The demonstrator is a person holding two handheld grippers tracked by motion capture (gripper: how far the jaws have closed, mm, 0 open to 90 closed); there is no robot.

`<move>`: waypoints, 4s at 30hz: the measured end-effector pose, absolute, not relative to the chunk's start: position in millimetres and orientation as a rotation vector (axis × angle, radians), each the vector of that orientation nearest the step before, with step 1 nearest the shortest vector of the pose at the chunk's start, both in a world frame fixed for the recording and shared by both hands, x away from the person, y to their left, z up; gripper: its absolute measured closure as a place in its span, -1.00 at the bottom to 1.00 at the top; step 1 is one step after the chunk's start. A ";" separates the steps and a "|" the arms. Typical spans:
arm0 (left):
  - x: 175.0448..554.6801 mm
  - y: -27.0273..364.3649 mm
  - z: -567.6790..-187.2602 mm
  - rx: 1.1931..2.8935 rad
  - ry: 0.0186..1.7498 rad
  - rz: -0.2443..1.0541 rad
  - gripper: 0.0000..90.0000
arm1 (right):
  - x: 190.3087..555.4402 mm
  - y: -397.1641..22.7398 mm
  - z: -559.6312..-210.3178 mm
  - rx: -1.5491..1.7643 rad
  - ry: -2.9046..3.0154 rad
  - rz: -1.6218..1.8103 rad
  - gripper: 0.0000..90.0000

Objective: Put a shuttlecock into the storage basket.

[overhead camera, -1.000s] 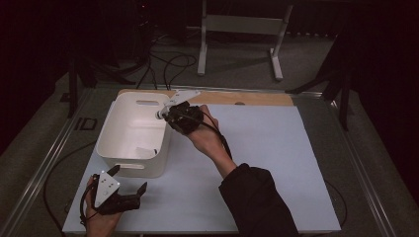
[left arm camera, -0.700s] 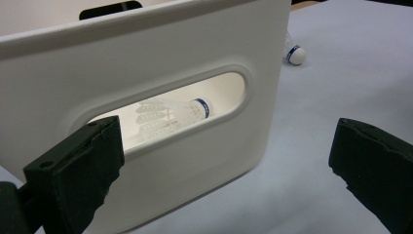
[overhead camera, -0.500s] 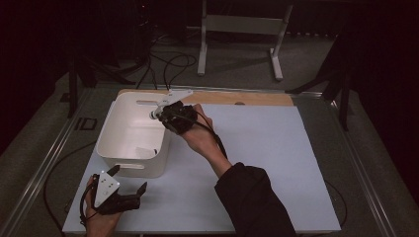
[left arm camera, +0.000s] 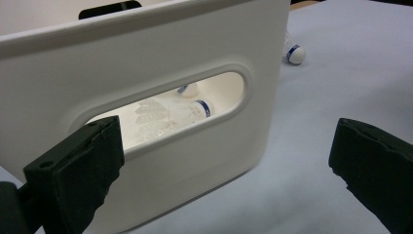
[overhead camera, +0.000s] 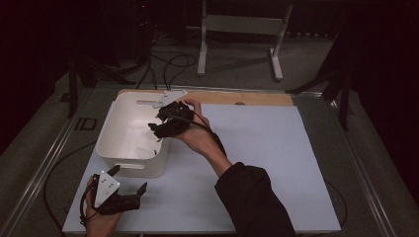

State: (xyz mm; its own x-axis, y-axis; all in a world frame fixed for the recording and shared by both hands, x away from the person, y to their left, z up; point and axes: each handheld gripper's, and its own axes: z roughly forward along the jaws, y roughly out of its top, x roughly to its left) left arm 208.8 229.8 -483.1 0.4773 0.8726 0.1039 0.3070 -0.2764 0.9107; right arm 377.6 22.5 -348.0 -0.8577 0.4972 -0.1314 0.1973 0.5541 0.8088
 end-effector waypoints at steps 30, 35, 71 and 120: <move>209.3 229.8 -483.3 1.815 0.994 0.780 -1.00 | 398.1 -10.1 -357.7 0.805 2.344 1.250 -0.74; 209.3 229.9 -483.3 1.815 0.994 0.780 -1.00 | 401.2 -14.5 -358.7 0.860 2.315 1.248 -0.77; 209.1 230.3 -483.3 1.814 0.998 0.781 -1.00 | 415.7 -51.6 -368.9 0.983 2.256 1.227 -0.75; 209.6 229.9 -483.5 1.818 0.997 0.784 -1.00 | 437.6 -78.6 -409.3 1.127 2.261 1.146 -0.75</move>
State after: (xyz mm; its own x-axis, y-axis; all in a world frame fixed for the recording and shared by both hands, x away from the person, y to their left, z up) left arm 209.6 229.9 -483.5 0.4752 0.8735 0.1055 0.3087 -0.2778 0.9097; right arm 437.6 -78.6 -409.3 -0.6140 0.7887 0.0319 0.4919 0.3508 0.7969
